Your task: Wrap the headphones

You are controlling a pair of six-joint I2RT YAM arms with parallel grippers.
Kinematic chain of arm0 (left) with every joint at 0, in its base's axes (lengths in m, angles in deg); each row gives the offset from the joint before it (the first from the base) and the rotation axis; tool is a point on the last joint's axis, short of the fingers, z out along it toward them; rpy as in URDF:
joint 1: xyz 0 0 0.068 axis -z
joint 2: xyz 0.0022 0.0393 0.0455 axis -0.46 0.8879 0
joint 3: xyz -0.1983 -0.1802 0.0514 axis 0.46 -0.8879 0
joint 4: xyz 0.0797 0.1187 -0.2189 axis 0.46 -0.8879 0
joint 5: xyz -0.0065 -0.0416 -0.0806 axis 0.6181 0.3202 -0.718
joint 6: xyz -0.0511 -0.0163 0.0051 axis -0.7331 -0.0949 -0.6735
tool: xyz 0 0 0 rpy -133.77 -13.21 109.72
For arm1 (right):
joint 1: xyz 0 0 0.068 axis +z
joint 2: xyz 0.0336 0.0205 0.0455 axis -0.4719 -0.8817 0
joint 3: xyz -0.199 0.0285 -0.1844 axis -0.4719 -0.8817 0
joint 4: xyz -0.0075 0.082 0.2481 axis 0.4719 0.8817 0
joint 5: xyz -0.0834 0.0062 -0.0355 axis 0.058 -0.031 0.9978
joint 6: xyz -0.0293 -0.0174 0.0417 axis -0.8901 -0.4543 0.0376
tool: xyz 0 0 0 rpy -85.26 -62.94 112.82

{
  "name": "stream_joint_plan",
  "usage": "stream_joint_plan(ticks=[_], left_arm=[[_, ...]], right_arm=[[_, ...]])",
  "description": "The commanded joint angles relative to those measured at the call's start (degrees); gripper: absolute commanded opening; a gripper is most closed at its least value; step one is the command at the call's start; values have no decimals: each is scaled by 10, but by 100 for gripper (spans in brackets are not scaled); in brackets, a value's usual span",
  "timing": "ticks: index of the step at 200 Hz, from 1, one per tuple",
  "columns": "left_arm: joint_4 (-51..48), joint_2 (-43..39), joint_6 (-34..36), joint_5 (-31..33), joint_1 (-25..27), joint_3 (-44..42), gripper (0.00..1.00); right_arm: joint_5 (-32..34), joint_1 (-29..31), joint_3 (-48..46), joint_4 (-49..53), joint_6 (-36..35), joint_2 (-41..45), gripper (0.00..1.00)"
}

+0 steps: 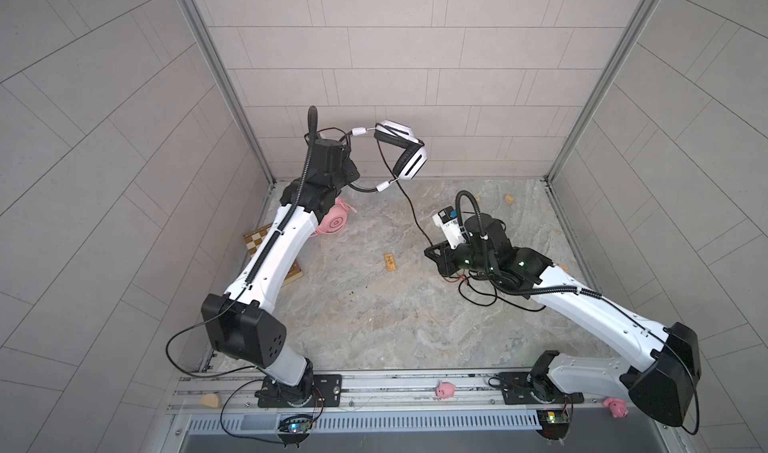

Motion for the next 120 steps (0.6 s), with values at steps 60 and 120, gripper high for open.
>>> stream_joint_plan(ticks=[60,120], left_arm=[[-16,25,96,92,23,0,0],[-72,47,238,114,93,12,0]], right_arm=[[28,10,83,64,-37,20,0],[56,9,168,121,-92,-5,0]])
